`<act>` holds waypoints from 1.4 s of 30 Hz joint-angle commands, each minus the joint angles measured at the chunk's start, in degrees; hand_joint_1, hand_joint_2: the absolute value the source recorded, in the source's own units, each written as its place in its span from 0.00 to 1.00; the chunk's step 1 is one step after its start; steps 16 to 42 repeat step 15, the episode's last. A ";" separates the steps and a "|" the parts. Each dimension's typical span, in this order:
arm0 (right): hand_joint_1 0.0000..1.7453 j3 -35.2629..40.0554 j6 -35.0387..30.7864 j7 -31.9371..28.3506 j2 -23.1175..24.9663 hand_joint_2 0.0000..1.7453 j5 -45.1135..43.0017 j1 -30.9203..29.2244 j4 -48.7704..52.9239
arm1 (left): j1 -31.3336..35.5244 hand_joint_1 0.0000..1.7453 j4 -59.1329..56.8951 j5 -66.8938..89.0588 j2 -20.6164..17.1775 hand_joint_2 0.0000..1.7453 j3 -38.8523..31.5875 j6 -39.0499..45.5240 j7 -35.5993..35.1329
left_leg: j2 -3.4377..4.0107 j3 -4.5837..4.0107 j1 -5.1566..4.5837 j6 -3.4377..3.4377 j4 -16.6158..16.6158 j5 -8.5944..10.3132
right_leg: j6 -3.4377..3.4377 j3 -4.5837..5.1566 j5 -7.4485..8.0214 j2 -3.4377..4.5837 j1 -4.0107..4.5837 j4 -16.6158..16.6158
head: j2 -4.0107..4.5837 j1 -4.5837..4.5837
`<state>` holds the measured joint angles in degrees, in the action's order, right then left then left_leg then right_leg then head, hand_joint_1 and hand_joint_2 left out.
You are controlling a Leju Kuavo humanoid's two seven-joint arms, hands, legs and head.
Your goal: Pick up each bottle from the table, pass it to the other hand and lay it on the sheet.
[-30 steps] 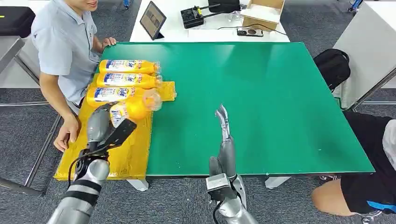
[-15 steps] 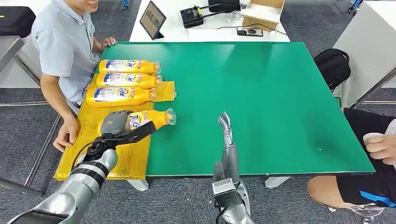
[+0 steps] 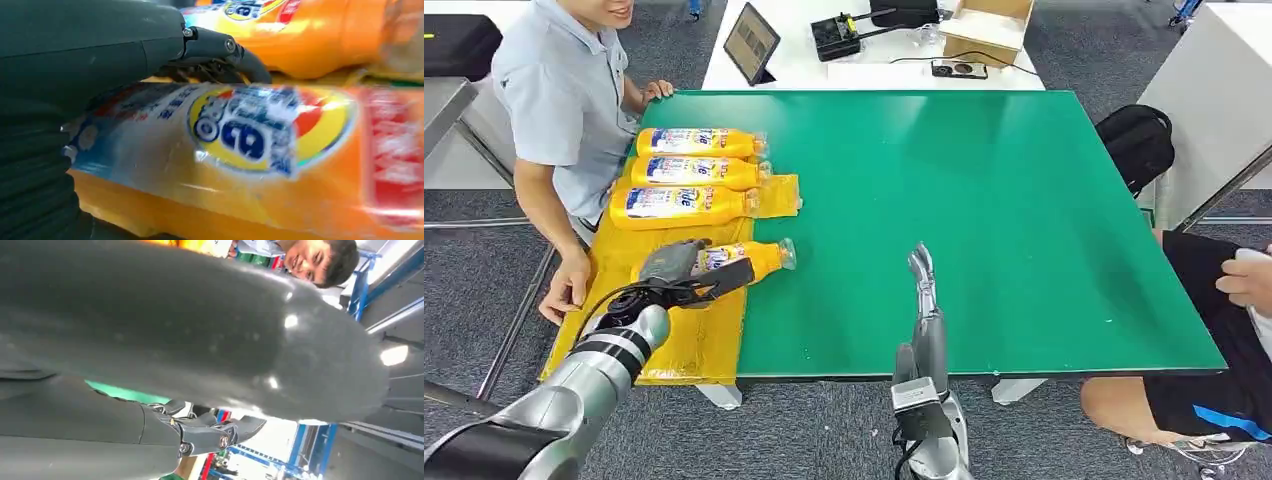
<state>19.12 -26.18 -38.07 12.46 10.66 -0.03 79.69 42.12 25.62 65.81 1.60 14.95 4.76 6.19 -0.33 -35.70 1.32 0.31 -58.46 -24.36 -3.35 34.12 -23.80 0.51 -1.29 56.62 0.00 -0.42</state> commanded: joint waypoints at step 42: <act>0.00 3.80 -7.31 -1.93 -3.40 0.00 -1.48 -2.05 -0.67 | -8.72 0.00 20.31 -32.02 5.27 1.00 -14.88 -0.22 28.08 | -0.02 0.32 0.00 -0.15 0.03 -0.08 | 0.15 -0.36 -0.10 -0.11 0.05 -0.08 | 0.00 -0.04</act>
